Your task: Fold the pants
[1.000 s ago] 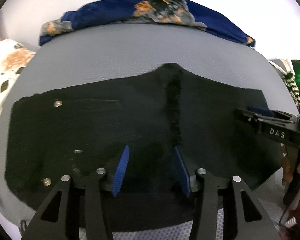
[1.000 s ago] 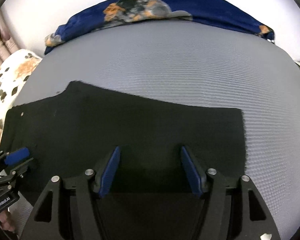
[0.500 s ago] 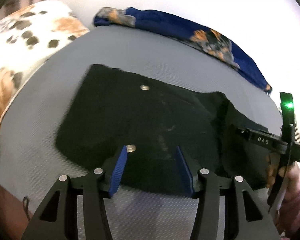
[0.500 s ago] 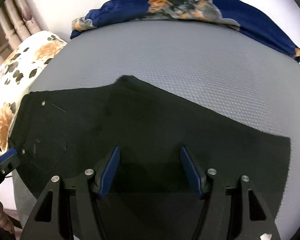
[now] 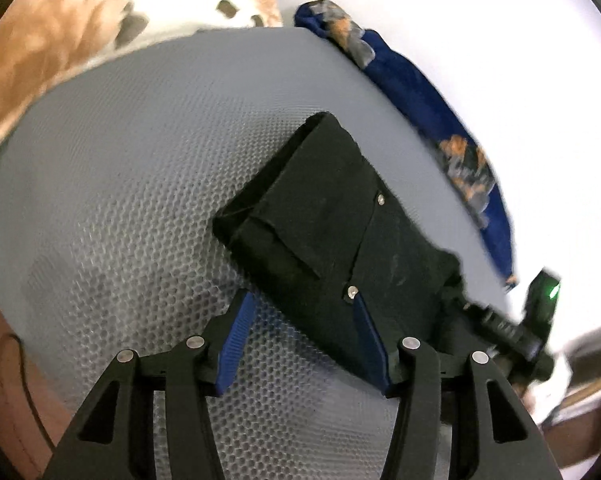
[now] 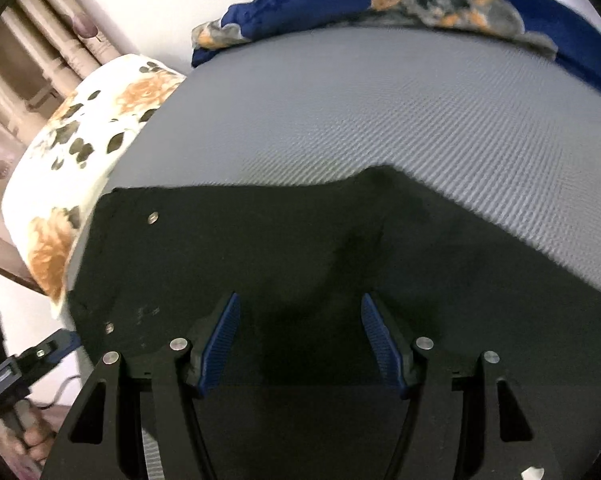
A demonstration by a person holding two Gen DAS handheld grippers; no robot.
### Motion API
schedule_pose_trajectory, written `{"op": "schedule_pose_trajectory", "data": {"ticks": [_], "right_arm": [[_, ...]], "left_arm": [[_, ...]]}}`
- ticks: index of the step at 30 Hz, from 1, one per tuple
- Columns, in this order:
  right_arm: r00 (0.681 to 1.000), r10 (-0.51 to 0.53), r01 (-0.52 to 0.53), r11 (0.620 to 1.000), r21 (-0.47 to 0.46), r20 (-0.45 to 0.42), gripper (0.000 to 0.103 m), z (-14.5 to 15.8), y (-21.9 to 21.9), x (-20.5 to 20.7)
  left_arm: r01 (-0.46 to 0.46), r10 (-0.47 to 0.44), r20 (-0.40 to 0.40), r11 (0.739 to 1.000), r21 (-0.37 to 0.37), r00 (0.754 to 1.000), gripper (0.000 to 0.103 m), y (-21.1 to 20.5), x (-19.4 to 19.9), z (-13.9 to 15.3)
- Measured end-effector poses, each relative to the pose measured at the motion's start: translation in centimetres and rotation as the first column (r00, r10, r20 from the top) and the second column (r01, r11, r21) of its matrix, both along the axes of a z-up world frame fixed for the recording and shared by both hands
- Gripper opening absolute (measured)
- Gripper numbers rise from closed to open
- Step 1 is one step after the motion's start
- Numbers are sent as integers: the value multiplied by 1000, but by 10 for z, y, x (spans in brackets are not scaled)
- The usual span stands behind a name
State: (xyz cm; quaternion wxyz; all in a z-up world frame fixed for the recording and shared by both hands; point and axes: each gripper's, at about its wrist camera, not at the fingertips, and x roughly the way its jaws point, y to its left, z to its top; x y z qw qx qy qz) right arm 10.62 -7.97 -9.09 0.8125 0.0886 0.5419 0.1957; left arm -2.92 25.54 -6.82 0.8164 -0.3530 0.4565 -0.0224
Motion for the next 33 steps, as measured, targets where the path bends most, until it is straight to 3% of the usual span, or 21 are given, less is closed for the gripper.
{"op": "schedule_pose_trajectory", "data": {"ticks": [10,25,33], "right_arm": [[999,-32,32,999,6,44,60,22,-22,-36],[995,-93,91,993,-76,-25,62,2,-35,-54],[992,-108,101,988,-113,-59,63,-2,-30,-46]], "left_arm": [[-8,6,-7,985,-175,1000,53,10,4,-30],[-7,22,61,974,-227,998,53,37,7,-55],[-32,63,92,953,-302,994,53,53,21,-62]]}}
